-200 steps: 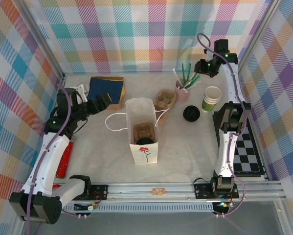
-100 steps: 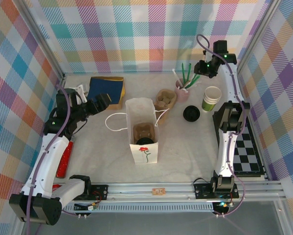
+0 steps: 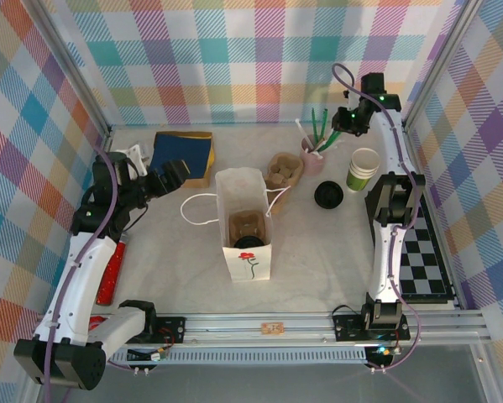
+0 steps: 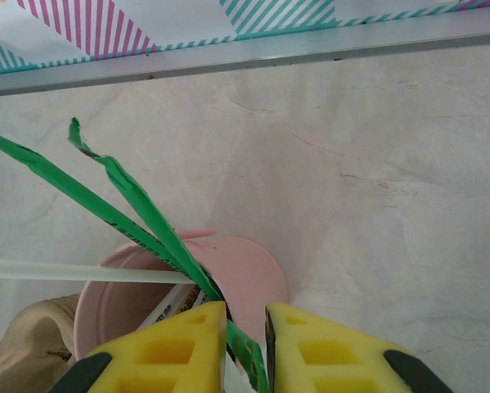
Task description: Pack the takeout coffee
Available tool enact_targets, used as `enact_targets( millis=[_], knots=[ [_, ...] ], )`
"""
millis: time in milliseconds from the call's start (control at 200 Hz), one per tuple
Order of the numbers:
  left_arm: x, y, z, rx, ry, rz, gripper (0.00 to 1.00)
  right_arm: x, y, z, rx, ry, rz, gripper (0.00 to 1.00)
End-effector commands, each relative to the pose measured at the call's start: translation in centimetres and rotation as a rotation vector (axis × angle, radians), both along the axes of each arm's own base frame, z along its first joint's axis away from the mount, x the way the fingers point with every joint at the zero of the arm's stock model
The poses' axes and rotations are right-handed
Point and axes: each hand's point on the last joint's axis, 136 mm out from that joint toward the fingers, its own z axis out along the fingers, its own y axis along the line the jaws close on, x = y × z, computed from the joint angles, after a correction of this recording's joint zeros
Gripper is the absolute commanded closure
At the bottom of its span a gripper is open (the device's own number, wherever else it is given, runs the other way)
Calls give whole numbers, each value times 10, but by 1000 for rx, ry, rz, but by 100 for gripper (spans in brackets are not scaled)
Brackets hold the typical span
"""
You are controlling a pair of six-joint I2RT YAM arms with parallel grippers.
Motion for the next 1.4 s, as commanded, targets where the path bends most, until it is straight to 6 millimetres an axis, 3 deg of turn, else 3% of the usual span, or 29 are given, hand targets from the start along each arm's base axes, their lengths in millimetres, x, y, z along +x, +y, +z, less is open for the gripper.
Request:
enact_targets(
  millis=[0,490,755,950,1395],
  knots=[
    [-4,3,15,7,-40,1,9,-2,7,7,-1,-10,28,80],
    [-4,4,12,12,-38,4,8,-6,9,31,-30,-58,34,86],
    [-4,5,10,17,-35,6,8,-8,9,46,-35,-89,33,84],
    [-3,5,8,17,-33,6,9,-10,6,54,-55,-104,25,76],
    [-4,6,8,27,-31,8,9,-2,2,50,-80,-114,12,74]
  ],
)
